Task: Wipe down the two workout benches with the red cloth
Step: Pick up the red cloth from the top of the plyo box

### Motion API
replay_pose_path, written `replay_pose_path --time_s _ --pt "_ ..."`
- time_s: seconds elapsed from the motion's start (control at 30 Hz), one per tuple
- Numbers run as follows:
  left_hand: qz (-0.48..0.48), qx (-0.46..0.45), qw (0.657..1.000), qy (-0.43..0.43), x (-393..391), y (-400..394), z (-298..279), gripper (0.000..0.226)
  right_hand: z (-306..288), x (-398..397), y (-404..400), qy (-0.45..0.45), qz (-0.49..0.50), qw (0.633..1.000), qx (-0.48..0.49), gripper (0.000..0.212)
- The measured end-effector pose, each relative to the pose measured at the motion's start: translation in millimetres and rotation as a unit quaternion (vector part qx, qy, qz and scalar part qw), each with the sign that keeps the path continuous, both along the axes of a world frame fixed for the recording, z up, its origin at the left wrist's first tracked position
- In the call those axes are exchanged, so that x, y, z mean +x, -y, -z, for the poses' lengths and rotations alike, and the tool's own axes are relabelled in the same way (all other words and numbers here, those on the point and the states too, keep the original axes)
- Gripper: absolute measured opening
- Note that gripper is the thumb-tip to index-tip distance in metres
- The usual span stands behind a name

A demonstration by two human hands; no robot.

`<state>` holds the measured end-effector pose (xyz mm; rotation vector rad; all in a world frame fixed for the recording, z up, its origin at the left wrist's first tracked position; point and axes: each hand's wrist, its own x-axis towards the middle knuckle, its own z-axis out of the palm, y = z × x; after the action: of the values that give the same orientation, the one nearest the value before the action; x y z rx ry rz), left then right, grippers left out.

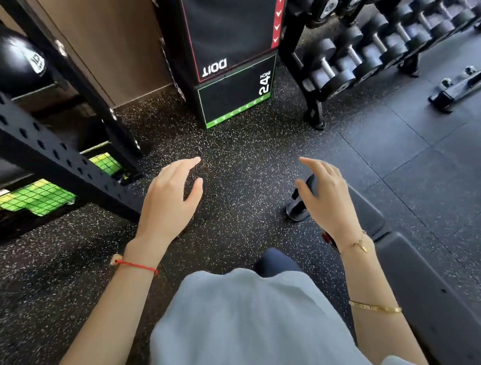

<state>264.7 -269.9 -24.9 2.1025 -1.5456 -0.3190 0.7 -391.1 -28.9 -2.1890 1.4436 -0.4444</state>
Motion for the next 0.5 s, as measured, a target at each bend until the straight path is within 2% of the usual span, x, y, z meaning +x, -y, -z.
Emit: replay_pose_path --time_s 0.27,0.5 --pt "-0.03 0.018 0.999 -0.003 60 101 13 0.04 15 69 117 -0.001 -0.039 0.999 0.003 0.042" --pt "-0.085 -0.002 0.996 0.0 113 223 10 0.038 11 139 265 0.016 -0.09 0.996 -0.005 0.043"
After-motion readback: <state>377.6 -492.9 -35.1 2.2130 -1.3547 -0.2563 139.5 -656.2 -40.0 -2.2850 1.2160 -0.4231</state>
